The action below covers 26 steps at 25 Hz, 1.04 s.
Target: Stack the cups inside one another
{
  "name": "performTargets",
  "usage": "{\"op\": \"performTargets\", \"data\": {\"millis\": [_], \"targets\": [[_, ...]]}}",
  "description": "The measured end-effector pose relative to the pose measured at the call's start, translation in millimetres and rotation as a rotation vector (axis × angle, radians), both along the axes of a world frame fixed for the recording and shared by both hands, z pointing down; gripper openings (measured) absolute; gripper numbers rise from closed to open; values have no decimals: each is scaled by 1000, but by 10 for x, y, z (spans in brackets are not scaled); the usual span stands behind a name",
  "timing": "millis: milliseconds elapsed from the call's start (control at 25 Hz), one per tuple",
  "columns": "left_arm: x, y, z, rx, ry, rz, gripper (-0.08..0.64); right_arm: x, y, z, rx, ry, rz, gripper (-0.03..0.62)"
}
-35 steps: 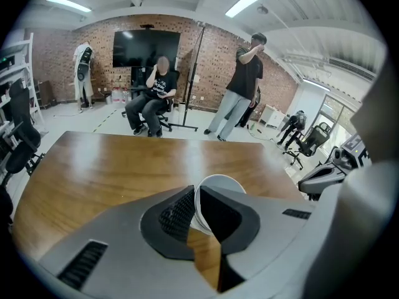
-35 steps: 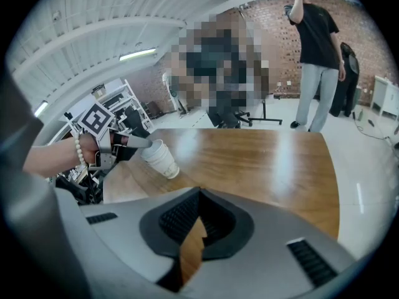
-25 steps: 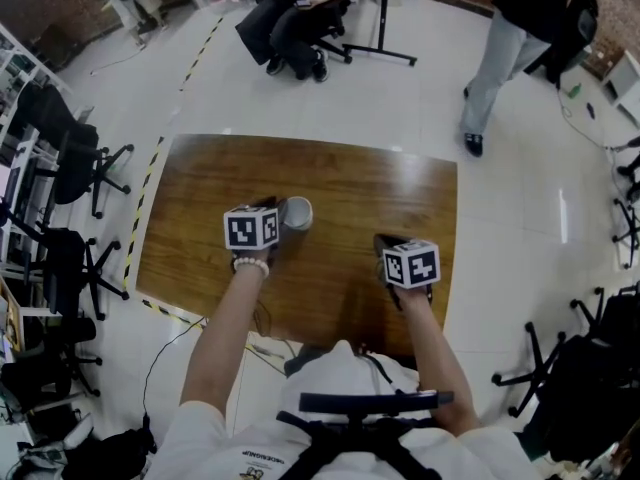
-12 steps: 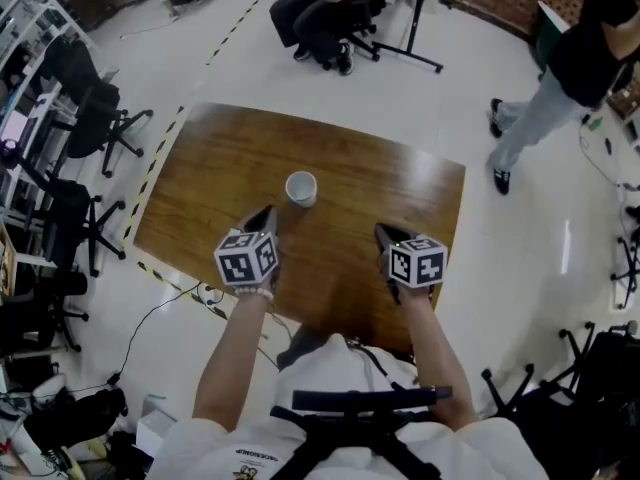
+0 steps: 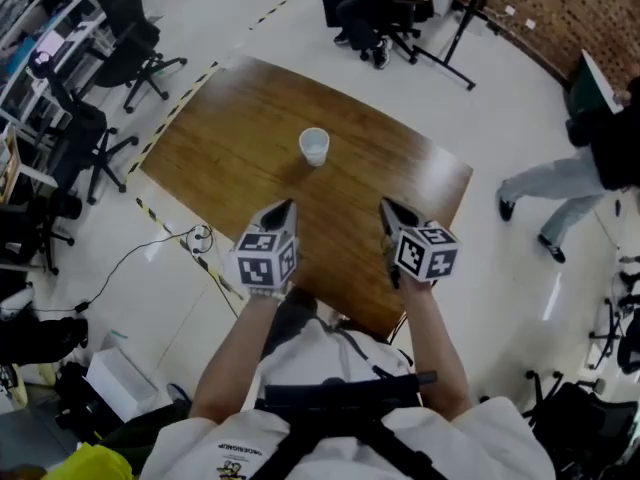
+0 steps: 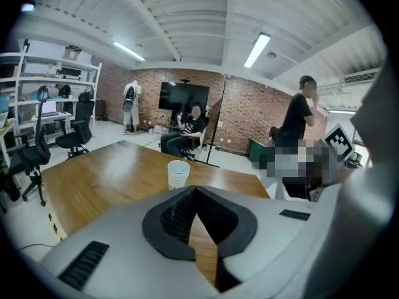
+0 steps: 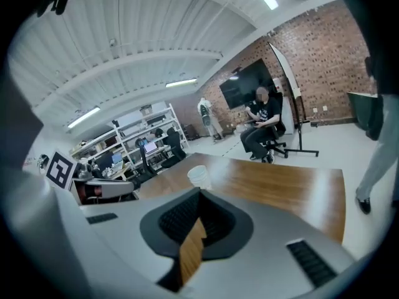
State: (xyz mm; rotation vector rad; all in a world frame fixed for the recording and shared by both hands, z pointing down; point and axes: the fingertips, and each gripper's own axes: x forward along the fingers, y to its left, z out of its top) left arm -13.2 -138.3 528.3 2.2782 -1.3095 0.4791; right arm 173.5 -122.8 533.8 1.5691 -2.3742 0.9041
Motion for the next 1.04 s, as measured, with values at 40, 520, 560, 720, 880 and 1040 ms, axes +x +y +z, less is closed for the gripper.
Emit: {"op": "performTargets", "data": {"millis": [40, 520, 560, 720, 880, 1040], "targets": [[-39, 81, 9, 5, 2, -24, 0, -45, 25, -9, 8, 5, -22, 0], [-435, 712, 70, -7, 16, -116, 0, -522, 431, 15, 10, 55, -114, 0], [-445, 726, 66, -7, 18, -111, 0, -532, 447, 5, 13, 55, -108, 0], [-467, 730, 13, -2, 28, -80, 0, -562, 513, -58, 25, 55, -71, 0], [-498, 711, -62, 5, 31, -50, 0, -597, 568, -123, 29, 62, -42, 0], [-523, 713, -116, 8, 44, -30, 0, -618, 629, -88, 20, 61, -23, 0]]}}
